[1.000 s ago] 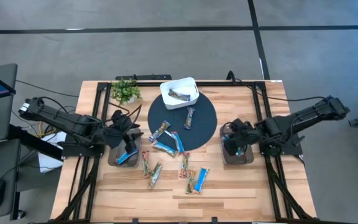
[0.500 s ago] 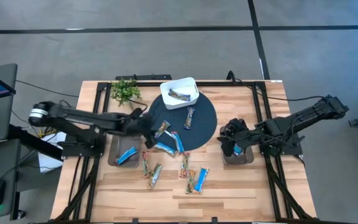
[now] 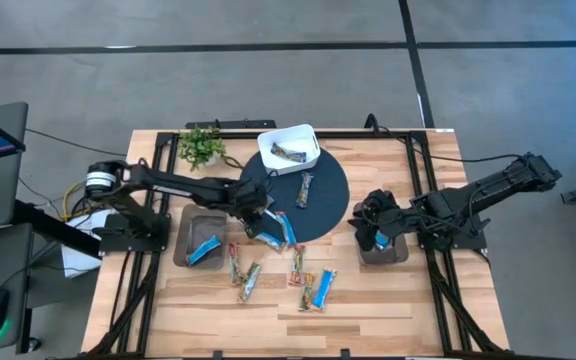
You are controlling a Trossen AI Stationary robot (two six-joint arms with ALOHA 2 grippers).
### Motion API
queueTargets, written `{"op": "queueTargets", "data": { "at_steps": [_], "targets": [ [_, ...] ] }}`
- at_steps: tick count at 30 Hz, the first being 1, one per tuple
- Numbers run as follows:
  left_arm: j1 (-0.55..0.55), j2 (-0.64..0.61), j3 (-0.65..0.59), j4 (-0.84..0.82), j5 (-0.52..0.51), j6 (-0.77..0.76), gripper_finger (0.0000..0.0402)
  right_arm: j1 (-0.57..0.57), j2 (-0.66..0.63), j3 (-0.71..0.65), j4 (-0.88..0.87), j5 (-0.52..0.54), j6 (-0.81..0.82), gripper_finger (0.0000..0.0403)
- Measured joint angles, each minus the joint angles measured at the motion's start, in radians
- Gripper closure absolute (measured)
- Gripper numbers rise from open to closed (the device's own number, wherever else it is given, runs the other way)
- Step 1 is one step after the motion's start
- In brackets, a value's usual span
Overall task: Pick and place Granola Bars by type
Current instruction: Put the blue granola bar into the white bin
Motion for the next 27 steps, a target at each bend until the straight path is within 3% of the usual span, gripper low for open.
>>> {"op": "queueTargets", "data": {
  "at_steps": [9, 18, 27],
  "targets": [
    [0.000, 0.007, 0.000, 0.018, -0.103, 0.067, 0.0228, 0.000, 0.001, 0.000, 0.002, 0.002, 0.000, 0.0265],
    [0.000, 0.080, 0.001, 0.090, -0.059, 0.129, 0.0228, -0.004, 0.055, 0.000, 0.028, 0.002, 0.000, 0.0266],
    [0.000, 0.105, 0.003, 0.071, -0.091, 0.095, 0.0228, -0.001, 0.112, 0.001, 0.083, -0.004, 0.001, 0.0268]
  ]
}}
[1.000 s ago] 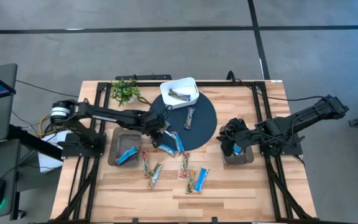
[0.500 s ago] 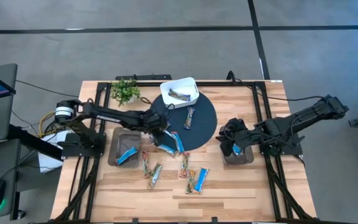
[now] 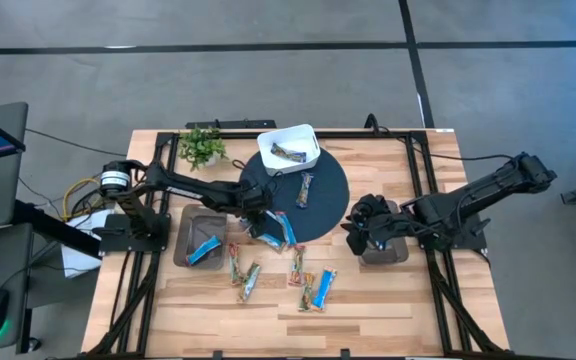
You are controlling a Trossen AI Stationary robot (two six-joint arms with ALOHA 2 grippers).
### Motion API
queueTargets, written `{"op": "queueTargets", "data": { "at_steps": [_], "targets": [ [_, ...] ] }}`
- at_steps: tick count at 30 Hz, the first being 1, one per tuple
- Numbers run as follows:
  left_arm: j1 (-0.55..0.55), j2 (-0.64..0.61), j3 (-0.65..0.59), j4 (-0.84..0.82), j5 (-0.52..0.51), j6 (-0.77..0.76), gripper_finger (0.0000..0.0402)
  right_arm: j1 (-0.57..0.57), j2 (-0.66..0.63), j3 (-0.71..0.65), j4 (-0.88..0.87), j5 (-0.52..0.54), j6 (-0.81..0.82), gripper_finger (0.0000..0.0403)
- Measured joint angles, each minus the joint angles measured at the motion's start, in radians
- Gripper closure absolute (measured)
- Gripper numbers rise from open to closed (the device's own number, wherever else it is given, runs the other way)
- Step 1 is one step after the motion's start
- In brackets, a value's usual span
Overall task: Pick and place Granola Bars by type
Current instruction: Put the blue granola bar into the white bin
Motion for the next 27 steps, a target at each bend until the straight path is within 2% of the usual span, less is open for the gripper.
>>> {"op": "queueTargets", "data": {
  "at_steps": [9, 19, 23, 27],
  "targets": [
    [0.000, -0.003, -0.001, 0.002, -0.014, 0.009, 0.0238, 0.000, -0.002, -0.001, 0.003, -0.001, 0.000, 0.0269],
    [0.000, -0.004, 0.001, 0.013, -0.014, 0.039, 0.0354, 0.000, -0.002, -0.001, 0.003, 0.001, 0.000, 0.0269],
    [0.000, -0.005, 0.005, 0.010, -0.014, 0.038, 0.0376, 0.000, -0.002, -0.001, 0.003, 0.003, 0.000, 0.0269],
    [0.000, -0.004, 0.042, -0.035, -0.007, 0.048, 0.0379, 0.000, -0.002, -0.001, 0.003, 0.003, -0.001, 0.0269]
  ]
}}
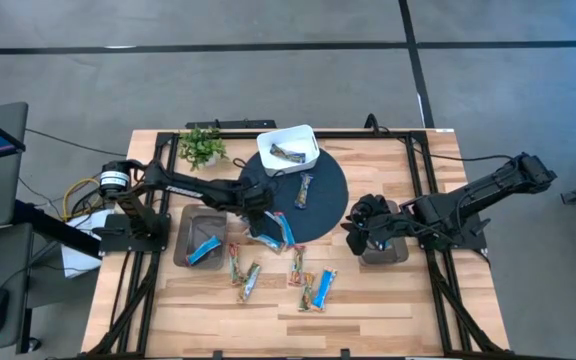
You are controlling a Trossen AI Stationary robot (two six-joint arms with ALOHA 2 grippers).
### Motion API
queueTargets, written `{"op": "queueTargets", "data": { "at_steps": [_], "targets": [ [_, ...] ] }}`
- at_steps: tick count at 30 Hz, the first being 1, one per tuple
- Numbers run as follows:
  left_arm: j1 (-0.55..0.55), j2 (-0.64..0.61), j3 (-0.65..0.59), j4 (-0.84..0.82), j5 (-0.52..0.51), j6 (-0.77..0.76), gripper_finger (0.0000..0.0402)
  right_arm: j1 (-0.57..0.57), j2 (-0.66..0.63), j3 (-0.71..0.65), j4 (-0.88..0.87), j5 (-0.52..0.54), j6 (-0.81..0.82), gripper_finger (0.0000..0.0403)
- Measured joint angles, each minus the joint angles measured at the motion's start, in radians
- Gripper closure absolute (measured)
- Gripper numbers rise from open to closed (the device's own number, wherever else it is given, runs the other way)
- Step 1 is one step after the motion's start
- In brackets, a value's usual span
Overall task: Pick and place Granola Bars by type
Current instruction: Put the blue granola bar into the white bin
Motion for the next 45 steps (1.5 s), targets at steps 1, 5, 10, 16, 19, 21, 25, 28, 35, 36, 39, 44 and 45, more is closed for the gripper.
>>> {"op": "queueTargets", "data": {
  "at_steps": [1, 5, 10, 16, 19, 21, 25, 28, 35, 36, 39, 44, 45],
  "targets": [
    [0.000, 0.000, 0.014, -0.010, 0.001, 0.009, 0.0379, 0.000, 0.000, 0.000, 0.000, 0.000, 0.000, 0.0269],
    [0.000, 0.000, 0.090, -0.064, 0.000, 0.059, 0.0380, 0.000, 0.000, 0.000, -0.001, 0.001, -0.001, 0.0269],
    [0.000, 0.000, 0.211, -0.111, -0.009, 0.141, 0.0385, 0.000, 0.000, 0.000, -0.001, 0.001, -0.001, 0.0269],
    [0.015, 0.000, 0.333, -0.062, -0.116, 0.335, 0.0386, 0.000, 0.000, 0.000, -0.002, 0.003, -0.006, 0.0269],
    [0.049, 0.000, 0.339, 0.025, -0.182, 0.420, 0.0385, 0.000, 0.000, 0.000, -0.002, 0.003, -0.009, 0.0269],
    [0.084, 0.007, 0.339, 0.071, -0.193, 0.443, 0.0385, 0.000, 0.000, 0.000, -0.001, 0.004, -0.009, 0.0269],
    [0.164, 0.030, 0.337, 0.088, -0.174, 0.444, 0.0385, 0.000, 0.000, 0.000, -0.002, 0.034, -0.010, 0.0269],
    [0.217, 0.050, 0.339, 0.111, -0.157, 0.443, 0.0385, -0.001, 0.000, 0.000, 0.000, 0.060, -0.011, 0.0269],
    [0.291, 0.072, 0.338, 0.122, -0.124, 0.404, 0.0385, -0.001, 0.000, 0.000, -0.001, 0.066, -0.019, 0.0269],
    [0.296, 0.072, 0.339, 0.122, -0.124, 0.401, 0.0385, -0.001, 0.000, 0.000, 0.001, 0.066, -0.019, 0.0269],
    [0.305, 0.072, 0.349, 0.114, -0.129, 0.400, 0.0385, -0.001, 0.000, 0.000, 0.001, 0.066, -0.019, 0.0269],
    [0.306, 0.071, 0.357, 0.145, -0.129, 0.424, 0.0380, -0.003, 0.000, 0.000, 0.001, 0.066, -0.019, 0.0269],
    [0.306, 0.071, 0.357, 0.158, -0.129, 0.434, 0.0374, -0.003, 0.000, 0.000, 0.000, 0.066, -0.019, 0.0269]
  ]
}}
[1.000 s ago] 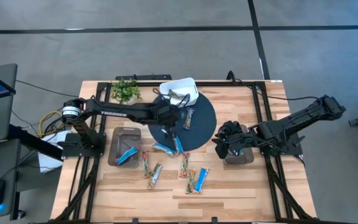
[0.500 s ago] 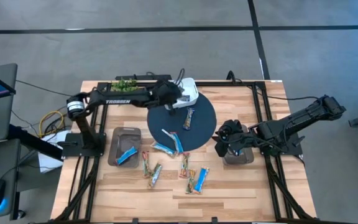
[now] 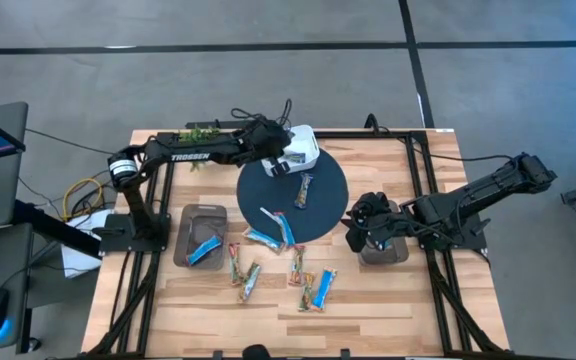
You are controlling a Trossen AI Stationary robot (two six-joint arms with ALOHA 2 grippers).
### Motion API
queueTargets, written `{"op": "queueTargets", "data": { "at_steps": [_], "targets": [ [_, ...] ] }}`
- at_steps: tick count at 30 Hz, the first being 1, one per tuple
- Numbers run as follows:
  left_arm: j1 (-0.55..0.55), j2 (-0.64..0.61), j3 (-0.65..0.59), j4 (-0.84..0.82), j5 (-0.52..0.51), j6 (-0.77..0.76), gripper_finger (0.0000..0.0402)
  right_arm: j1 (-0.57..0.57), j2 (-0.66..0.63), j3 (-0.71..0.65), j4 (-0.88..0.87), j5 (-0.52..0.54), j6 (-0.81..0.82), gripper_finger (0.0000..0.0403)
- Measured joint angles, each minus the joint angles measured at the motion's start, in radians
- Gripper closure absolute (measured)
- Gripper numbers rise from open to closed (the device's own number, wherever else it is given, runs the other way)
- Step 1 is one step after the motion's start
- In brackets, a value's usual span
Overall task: Pick and place Granola Bars by type
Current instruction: Put the blue granola bar into the white bin, then put the yellow granola bar into the right black bin
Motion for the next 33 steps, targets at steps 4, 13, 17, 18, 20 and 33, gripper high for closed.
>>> {"op": "queueTargets", "data": {
  "at_steps": [4, 13, 17, 18, 20, 33],
  "targets": [
    [0.000, 0.000, 0.000, 0.031, 0.000, 0.025, 0.0328, 0.000, 0.000, 0.000, 0.000, 0.001, 0.001, 0.0269],
    [-0.016, -0.025, 0.027, -0.122, -0.054, -0.019, 0.0238, 0.000, 0.000, 0.000, 0.041, 0.000, 0.000, 0.0269],
    [-0.039, -0.034, 0.129, -0.349, 0.060, -0.039, 0.0231, 0.000, 0.000, 0.000, 0.071, 0.000, -0.042, 0.0269],
    [-0.048, -0.036, 0.159, -0.419, 0.112, -0.039, 0.0231, 0.000, 0.000, 0.000, 0.087, -0.001, -0.060, 0.0269],
    [-0.065, -0.037, 0.218, -0.537, 0.219, -0.040, 0.0231, 0.000, 0.000, 0.000, 0.117, -0.012, -0.099, 0.0269],
    [-0.260, -0.161, 0.246, -0.968, 0.524, -0.030, 0.0230, 0.001, 0.013, 0.000, 0.243, -0.407, -0.328, 0.0269]
  ]
}}
